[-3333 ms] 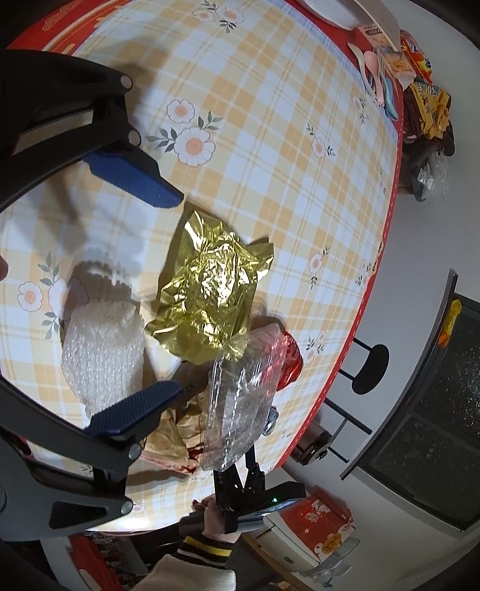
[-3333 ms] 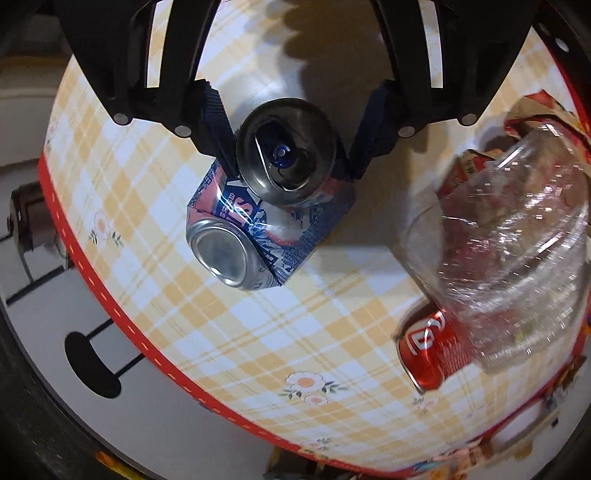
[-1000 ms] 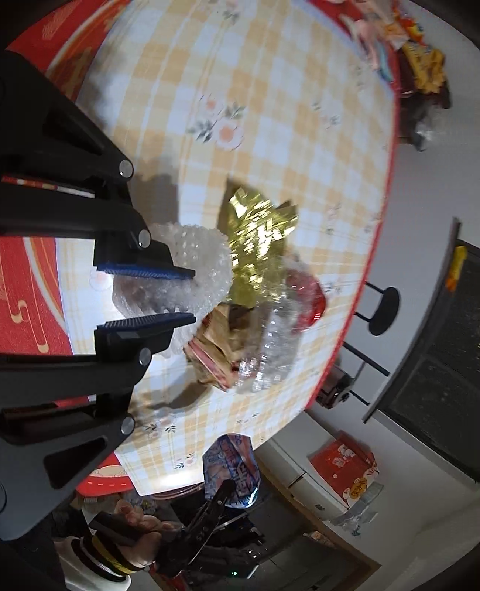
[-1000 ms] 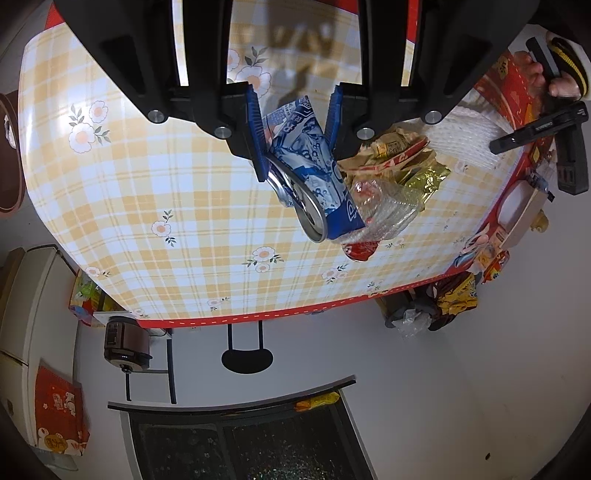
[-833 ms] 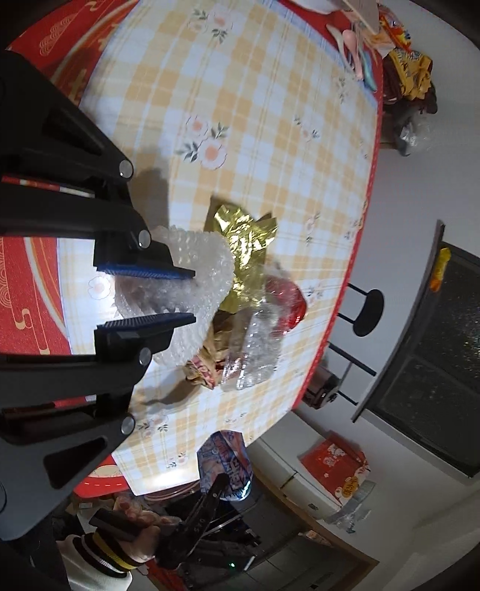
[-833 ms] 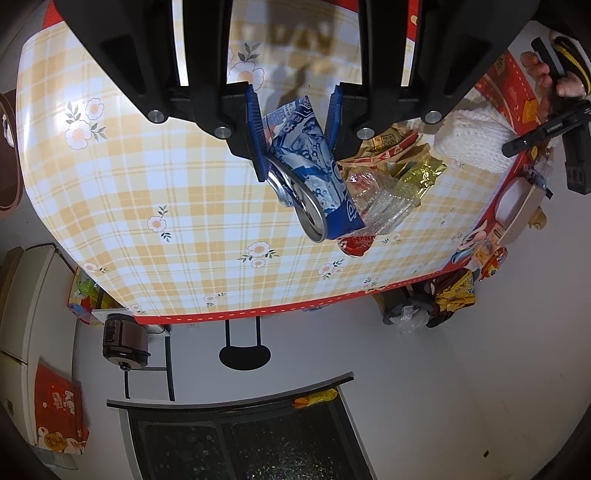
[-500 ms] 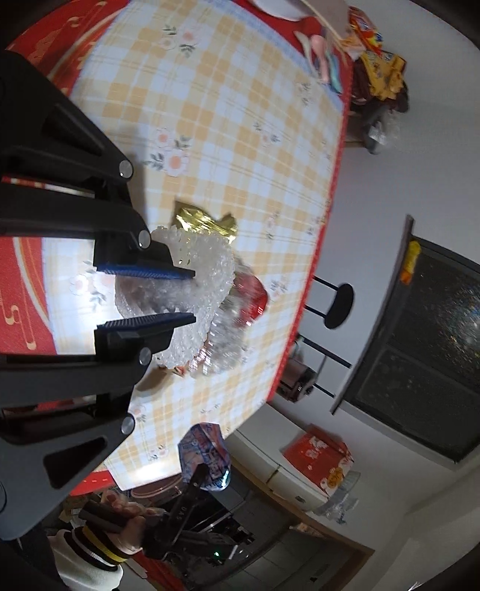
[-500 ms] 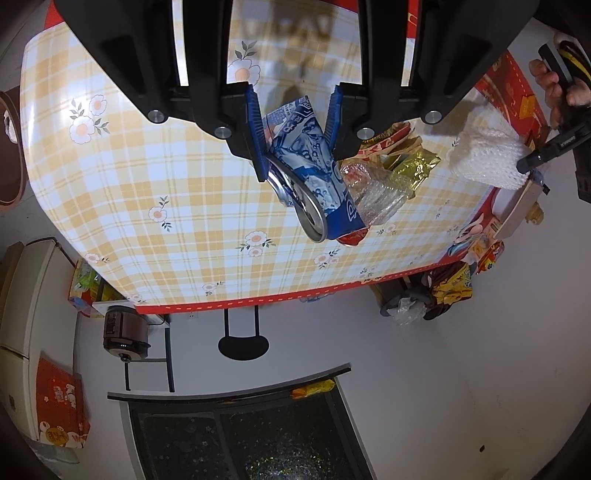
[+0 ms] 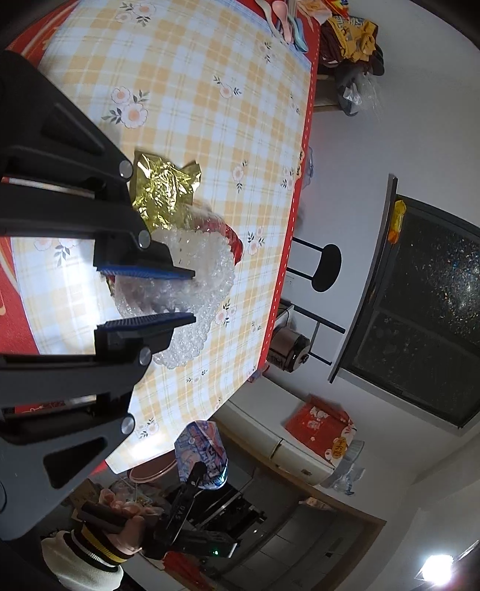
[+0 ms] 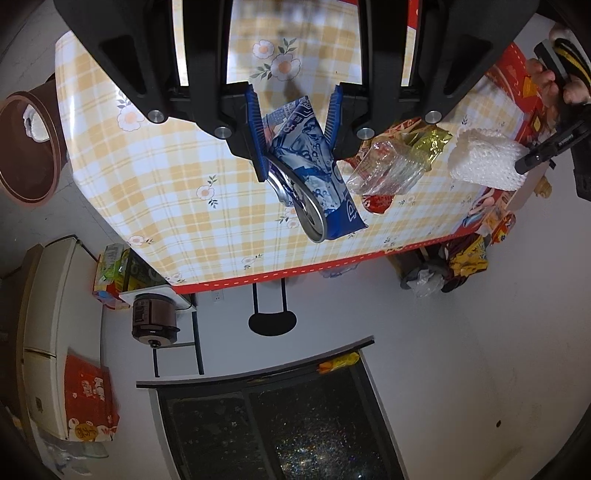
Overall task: Collect trash
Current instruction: 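Carry the can and bubble wrap over the brown bin with both tools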
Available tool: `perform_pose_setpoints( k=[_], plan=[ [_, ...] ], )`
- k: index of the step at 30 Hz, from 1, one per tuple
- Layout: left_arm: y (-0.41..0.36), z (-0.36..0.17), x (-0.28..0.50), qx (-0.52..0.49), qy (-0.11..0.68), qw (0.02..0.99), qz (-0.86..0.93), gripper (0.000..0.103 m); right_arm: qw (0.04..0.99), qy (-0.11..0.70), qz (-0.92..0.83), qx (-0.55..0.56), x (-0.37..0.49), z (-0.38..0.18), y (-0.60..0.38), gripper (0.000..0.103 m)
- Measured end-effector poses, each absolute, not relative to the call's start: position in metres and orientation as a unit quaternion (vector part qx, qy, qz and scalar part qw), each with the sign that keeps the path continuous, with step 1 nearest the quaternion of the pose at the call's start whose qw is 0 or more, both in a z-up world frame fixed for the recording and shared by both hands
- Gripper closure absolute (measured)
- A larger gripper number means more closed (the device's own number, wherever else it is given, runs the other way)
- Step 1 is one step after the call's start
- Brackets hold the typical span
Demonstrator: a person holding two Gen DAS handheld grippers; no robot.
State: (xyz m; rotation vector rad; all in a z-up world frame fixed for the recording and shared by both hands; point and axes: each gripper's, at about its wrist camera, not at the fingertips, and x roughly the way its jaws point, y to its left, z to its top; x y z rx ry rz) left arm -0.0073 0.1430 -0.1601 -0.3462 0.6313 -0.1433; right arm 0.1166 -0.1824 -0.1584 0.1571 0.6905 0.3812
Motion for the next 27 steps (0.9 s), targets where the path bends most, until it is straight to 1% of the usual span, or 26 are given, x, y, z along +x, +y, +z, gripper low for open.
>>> perform_pose_setpoints(
  k=[6,13,21,27],
  plan=[
    [0.120,-0.149,0.000,-0.169,0.301,0.937,-0.057,0.082,0.915,0.339,0.201,0.080,0.132,-0.159,-0.203,0.074],
    [0.071,-0.141,0.016,-0.175,0.306,0.934,-0.063,0.082,0.914,0.336,0.210,0.085,0.142,-0.155,-0.244,0.074],
    [0.001,-0.131,0.043,-0.169,0.311,0.932,-0.080,0.082,0.921,0.325,0.191,0.100,0.151,-0.151,-0.323,0.074],
    [-0.059,-0.128,0.068,-0.157,0.315,0.930,-0.109,0.082,0.926,0.324,0.144,0.126,0.154,-0.164,-0.407,0.074]
  ],
)
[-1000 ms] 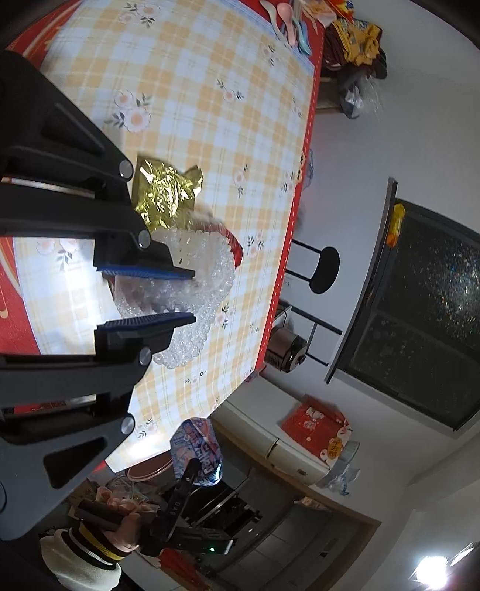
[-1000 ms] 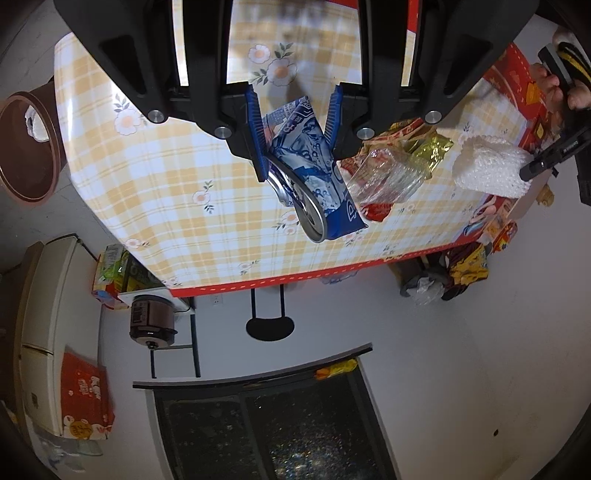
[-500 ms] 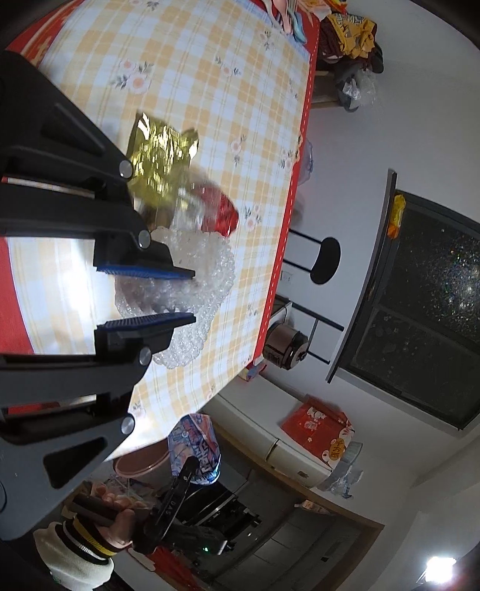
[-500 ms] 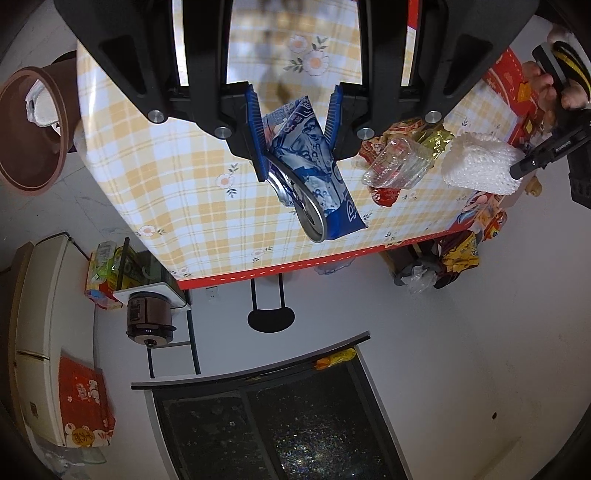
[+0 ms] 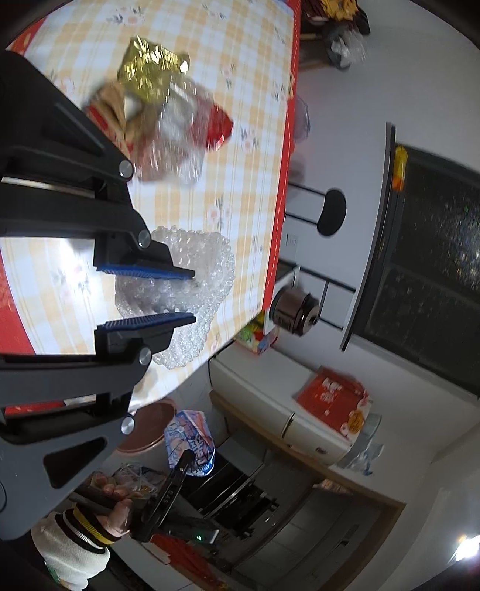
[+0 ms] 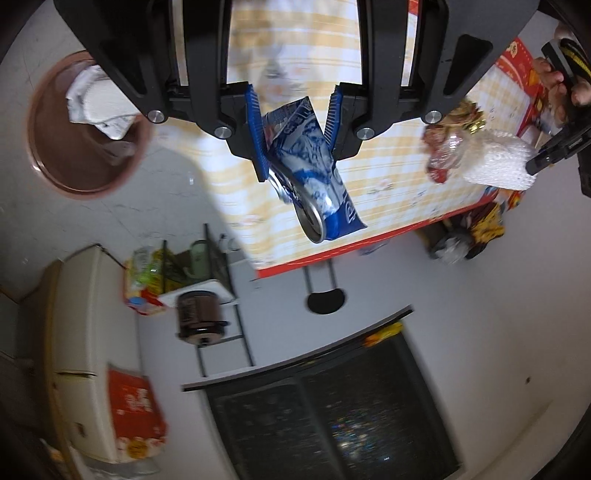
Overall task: Collect trash
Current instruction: 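Carry the can and bubble wrap over the brown bin with both tools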
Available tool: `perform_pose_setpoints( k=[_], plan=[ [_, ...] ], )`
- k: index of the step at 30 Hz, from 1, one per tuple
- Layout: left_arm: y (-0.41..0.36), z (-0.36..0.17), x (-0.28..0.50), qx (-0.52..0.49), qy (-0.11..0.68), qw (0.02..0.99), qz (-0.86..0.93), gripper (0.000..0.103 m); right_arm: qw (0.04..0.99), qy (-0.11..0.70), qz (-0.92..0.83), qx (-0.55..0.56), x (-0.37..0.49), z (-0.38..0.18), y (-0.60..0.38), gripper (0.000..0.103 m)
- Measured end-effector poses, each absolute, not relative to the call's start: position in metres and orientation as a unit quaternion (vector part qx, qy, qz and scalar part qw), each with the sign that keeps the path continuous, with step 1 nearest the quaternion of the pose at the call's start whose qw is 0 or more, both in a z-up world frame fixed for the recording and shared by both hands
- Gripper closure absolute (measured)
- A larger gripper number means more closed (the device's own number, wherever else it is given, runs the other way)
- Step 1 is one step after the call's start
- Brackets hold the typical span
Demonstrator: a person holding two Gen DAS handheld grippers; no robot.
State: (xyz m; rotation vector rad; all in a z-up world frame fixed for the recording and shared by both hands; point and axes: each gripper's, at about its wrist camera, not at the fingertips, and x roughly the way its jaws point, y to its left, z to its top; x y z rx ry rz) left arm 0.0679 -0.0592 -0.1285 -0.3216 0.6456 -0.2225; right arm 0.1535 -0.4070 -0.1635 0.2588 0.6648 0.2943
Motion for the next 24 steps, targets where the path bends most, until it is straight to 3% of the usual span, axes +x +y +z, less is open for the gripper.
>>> perform_pose_setpoints(
  k=[7,8,9,10,14,17,18,20,21,24],
  plan=[
    [-0.126,-0.130,0.089,-0.150,0.317,0.927,-0.135,0.082,0.927,0.332,0.077,0.158,0.156,-0.187,-0.507,0.074],
    [-0.135,-0.132,0.092,-0.150,0.318,0.926,-0.138,0.082,0.927,0.333,0.070,0.160,0.158,-0.192,-0.522,0.076],
    [-0.142,-0.133,0.094,-0.151,0.319,0.925,-0.140,0.082,0.927,0.336,0.067,0.156,0.160,-0.197,-0.532,0.086],
    [-0.151,-0.135,0.096,-0.151,0.321,0.924,-0.143,0.082,0.926,0.341,0.061,0.148,0.164,-0.202,-0.540,0.090],
    [-0.177,-0.137,0.103,-0.147,0.326,0.922,-0.147,0.082,0.924,0.362,0.050,0.108,0.187,-0.215,-0.569,0.094],
    [-0.192,-0.134,0.112,-0.159,0.349,0.911,-0.151,0.082,0.925,0.368,0.046,0.084,0.182,-0.183,-0.586,0.094],
    [-0.201,-0.130,0.115,-0.148,0.344,0.911,-0.172,0.082,0.934,0.348,0.052,0.058,0.173,-0.165,-0.589,0.092],
    [-0.223,-0.126,0.120,-0.100,0.334,0.919,-0.185,0.082,0.943,0.327,0.059,0.014,0.158,-0.140,-0.602,0.068],
    [-0.232,-0.128,0.126,-0.098,0.336,0.917,-0.194,0.082,0.944,0.326,0.053,0.010,0.152,-0.135,-0.612,0.047],
    [-0.263,-0.140,0.146,-0.110,0.354,0.900,-0.229,0.082,0.943,0.331,0.025,0.035,0.141,-0.141,-0.635,0.042]
  ],
)
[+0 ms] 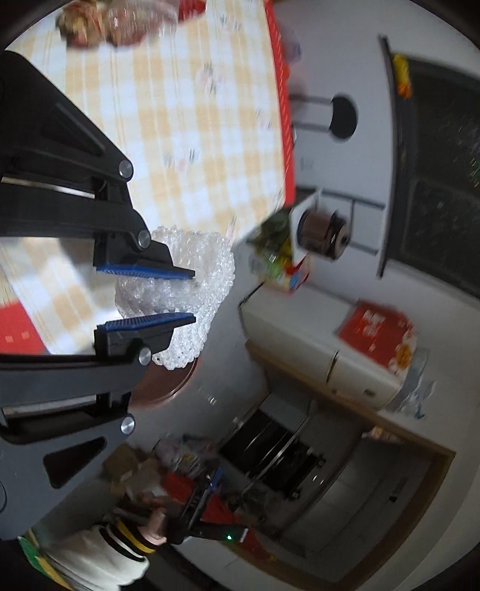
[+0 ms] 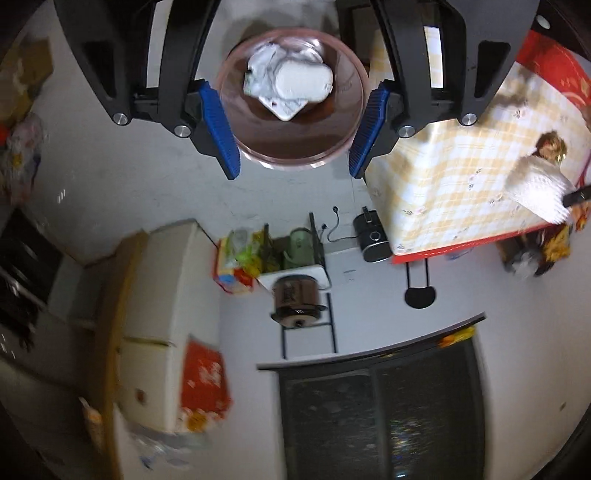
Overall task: Collect trash
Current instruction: 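Carry the can and bubble wrap over the brown bin with both tools, then open both tools to drop the can and bubble wrap into the bin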
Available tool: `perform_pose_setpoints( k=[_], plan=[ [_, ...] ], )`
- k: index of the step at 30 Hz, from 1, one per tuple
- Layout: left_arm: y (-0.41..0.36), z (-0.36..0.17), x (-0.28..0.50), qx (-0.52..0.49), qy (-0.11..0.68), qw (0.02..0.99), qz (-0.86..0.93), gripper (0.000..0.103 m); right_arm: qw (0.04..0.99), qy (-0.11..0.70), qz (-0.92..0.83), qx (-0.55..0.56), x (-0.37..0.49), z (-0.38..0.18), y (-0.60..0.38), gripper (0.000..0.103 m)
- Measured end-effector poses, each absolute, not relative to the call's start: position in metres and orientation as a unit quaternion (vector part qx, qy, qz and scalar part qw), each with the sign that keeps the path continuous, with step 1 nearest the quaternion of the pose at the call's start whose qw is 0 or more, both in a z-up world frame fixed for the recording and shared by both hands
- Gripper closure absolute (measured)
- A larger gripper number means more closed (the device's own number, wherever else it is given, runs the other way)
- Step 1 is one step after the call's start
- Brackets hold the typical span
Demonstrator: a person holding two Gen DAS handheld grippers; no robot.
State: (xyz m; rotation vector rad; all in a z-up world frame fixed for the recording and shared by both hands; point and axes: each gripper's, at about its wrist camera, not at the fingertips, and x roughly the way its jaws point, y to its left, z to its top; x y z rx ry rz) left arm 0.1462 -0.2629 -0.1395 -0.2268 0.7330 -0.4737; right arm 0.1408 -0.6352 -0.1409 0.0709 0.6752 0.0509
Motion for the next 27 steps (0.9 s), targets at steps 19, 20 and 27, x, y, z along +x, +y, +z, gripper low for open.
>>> perform_pose_setpoints(
  k=[19,20,27],
  plan=[
    [-0.509,-0.207,0.269,-0.031,0.431,0.828,-0.359,0.044,0.922,0.343,-0.065,0.168,0.092,-0.211,-0.675,0.012],
    [-0.514,-0.204,0.272,-0.039,0.425,0.828,-0.364,0.031,0.922,0.343,-0.067,0.168,0.090,-0.211,-0.676,0.011],
    [-0.494,-0.182,0.260,-0.032,0.401,0.847,-0.348,0.007,0.922,0.341,-0.085,0.162,0.088,-0.205,-0.672,0.005]
  ],
)
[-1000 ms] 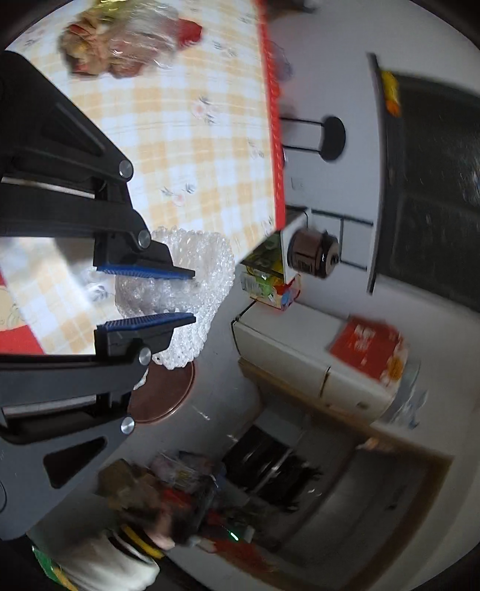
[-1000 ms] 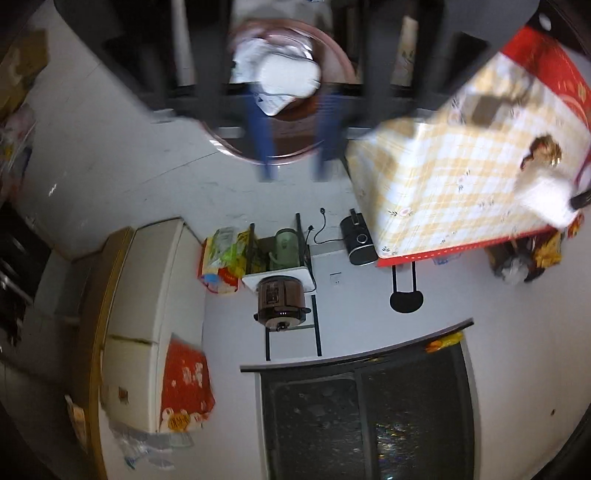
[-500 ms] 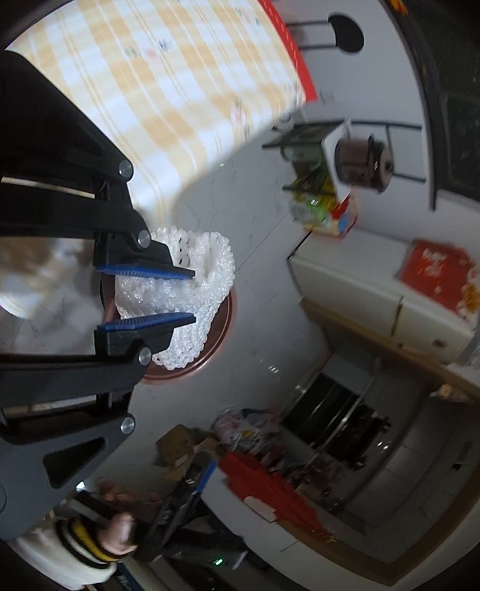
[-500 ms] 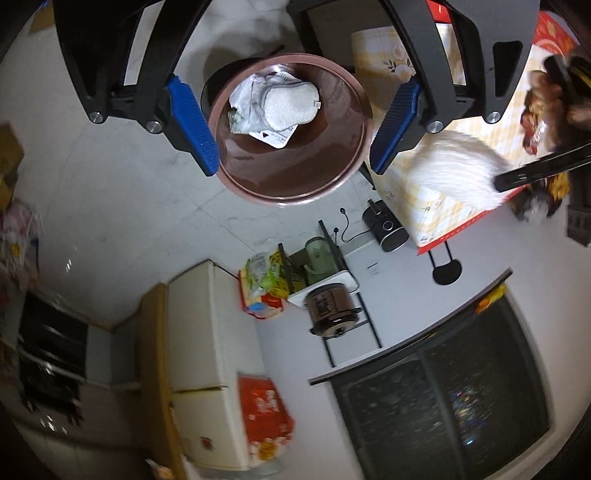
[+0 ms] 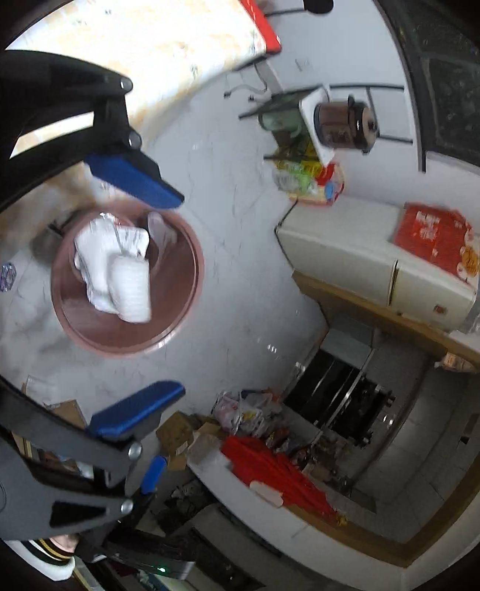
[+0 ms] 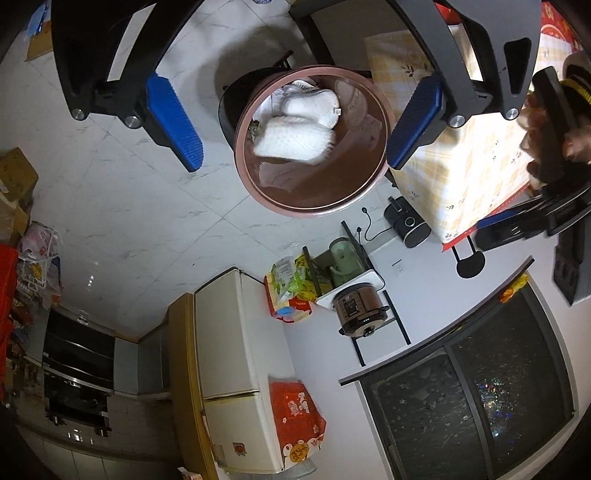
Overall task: Collect trash
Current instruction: 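Open both tools to drop the can and bubble wrap into the bin, then return to the table and reach the right tool to the clear plastic bottle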
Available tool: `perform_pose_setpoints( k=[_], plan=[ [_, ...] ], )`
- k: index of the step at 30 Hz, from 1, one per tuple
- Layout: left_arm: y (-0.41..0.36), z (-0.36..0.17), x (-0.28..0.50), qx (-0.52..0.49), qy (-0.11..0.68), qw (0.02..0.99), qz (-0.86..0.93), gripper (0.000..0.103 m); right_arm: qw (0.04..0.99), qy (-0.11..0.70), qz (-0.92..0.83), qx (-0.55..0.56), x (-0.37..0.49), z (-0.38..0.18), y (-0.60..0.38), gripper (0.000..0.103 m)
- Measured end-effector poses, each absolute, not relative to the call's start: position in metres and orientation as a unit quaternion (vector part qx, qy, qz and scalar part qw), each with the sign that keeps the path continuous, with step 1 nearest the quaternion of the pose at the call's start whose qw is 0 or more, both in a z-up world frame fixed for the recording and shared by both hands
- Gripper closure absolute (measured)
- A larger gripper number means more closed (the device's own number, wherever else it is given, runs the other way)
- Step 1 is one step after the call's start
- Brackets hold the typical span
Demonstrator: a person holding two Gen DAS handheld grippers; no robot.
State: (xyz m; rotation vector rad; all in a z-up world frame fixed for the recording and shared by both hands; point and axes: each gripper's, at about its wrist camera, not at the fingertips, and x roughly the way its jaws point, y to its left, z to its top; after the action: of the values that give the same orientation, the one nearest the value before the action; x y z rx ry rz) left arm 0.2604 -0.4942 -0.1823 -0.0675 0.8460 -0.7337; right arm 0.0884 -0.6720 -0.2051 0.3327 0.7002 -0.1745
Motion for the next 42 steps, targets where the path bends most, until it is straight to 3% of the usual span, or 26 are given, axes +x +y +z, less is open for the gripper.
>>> perform_pose_setpoints(
  k=[7,19,31,42],
  plan=[
    [-0.414,-0.168,0.246,-0.028,0.391,0.881,-0.265,0.006,0.925,0.341,-0.086,0.146,0.105,-0.195,-0.649,0.005],
    [-0.182,-0.155,0.162,-0.097,0.346,0.932,-0.051,0.006,0.932,0.341,0.010,0.126,0.156,-0.172,-0.546,0.005],
    [0.045,-0.164,-0.001,-0.170,0.319,0.919,0.158,0.006,0.917,0.367,0.139,0.067,0.192,-0.153,-0.367,0.005],
    [0.142,-0.192,-0.053,-0.209,0.329,0.898,0.203,0.006,0.885,0.394,0.241,-0.052,0.193,-0.155,-0.173,0.005]
  ],
)
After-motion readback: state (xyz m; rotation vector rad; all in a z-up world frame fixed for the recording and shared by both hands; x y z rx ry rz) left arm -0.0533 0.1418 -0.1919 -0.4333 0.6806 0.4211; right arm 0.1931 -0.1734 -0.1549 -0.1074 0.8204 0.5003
